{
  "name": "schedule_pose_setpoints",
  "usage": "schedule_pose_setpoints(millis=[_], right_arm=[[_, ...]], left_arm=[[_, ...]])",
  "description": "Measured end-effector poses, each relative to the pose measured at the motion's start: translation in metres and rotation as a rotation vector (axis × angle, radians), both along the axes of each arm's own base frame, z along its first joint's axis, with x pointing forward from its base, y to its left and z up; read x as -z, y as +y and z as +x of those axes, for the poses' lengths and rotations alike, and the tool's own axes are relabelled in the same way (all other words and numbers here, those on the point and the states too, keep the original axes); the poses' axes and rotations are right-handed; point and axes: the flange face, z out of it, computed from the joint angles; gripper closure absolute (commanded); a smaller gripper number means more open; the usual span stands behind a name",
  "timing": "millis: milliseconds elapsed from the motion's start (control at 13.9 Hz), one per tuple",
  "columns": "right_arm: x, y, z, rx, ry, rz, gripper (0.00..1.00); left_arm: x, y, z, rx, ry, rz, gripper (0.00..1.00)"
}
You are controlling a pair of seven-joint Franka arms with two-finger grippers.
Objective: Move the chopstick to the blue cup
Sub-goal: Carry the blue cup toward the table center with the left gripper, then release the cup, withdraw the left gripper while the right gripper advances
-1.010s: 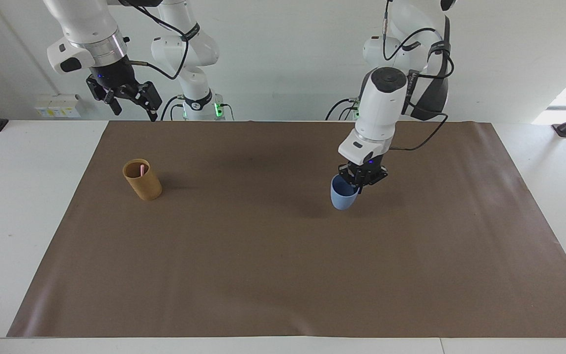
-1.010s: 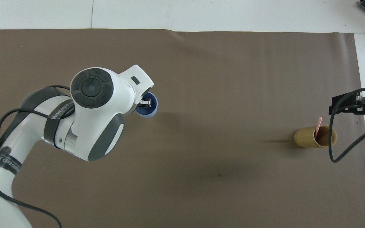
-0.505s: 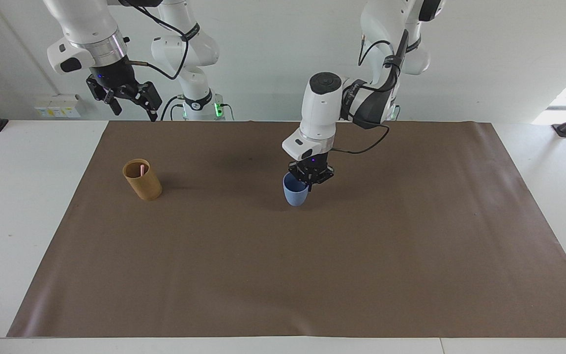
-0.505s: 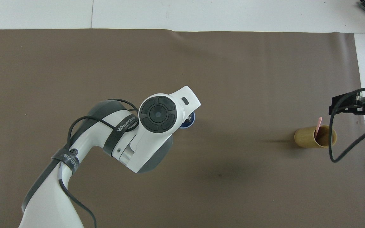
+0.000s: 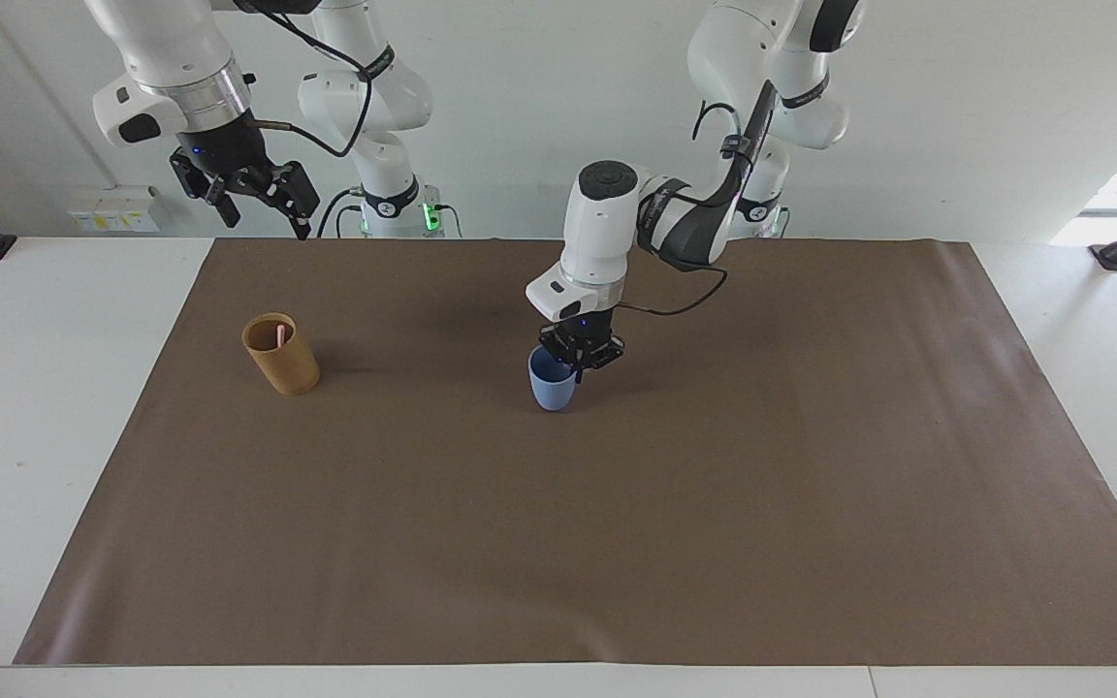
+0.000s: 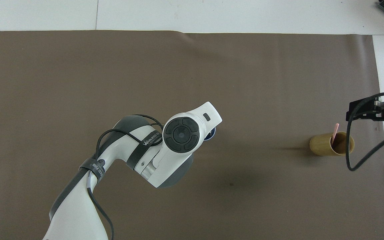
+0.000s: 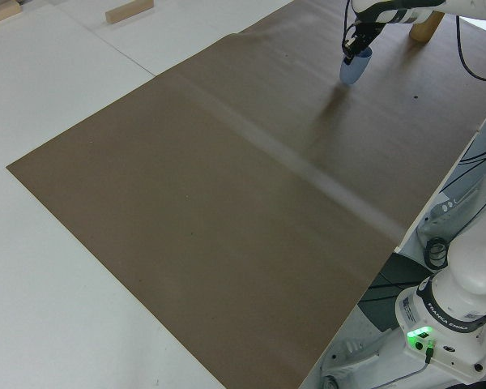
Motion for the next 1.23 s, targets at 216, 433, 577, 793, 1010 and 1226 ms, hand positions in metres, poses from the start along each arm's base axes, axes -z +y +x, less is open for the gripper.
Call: schedule_pose_setpoints(millis=[216, 433, 577, 793, 1010, 1226], right_arm=[[0.0, 0.0, 0.0, 0.001, 0.0, 0.0, 0.0], [0.0, -0.001, 0.0, 0.001, 0.0, 0.0, 0.0], [0.0, -0.001, 0.0, 0.0, 0.0, 0.0, 0.0], [0.0, -0.001, 0.002, -0.026, -0.014, 0.001, 0.0], [0.005, -0.001, 0.007, -0.102, -0.038, 0.001, 0.0], [0.03, -0.006, 0.019, -0.19, -0.04, -0.017, 0.0]], left_arm=[[0.004, -0.004, -0.006, 0.01, 0.01, 0.009, 1.0], [0.005, -0.005, -0.008, 0.011, 0.02, 0.019, 0.01], [0.005, -0.003, -0.008, 0.006, 0.028, 0.027, 0.0], [-0.004, 0.004, -0.001, -0.016, 0.039, 0.045, 0.0], [-0.05, 0.046, 0.027, -0.095, 0.028, 0.047, 0.0], [-0.106, 0.124, 0.056, -0.162, 0.014, 0.051, 0.0]])
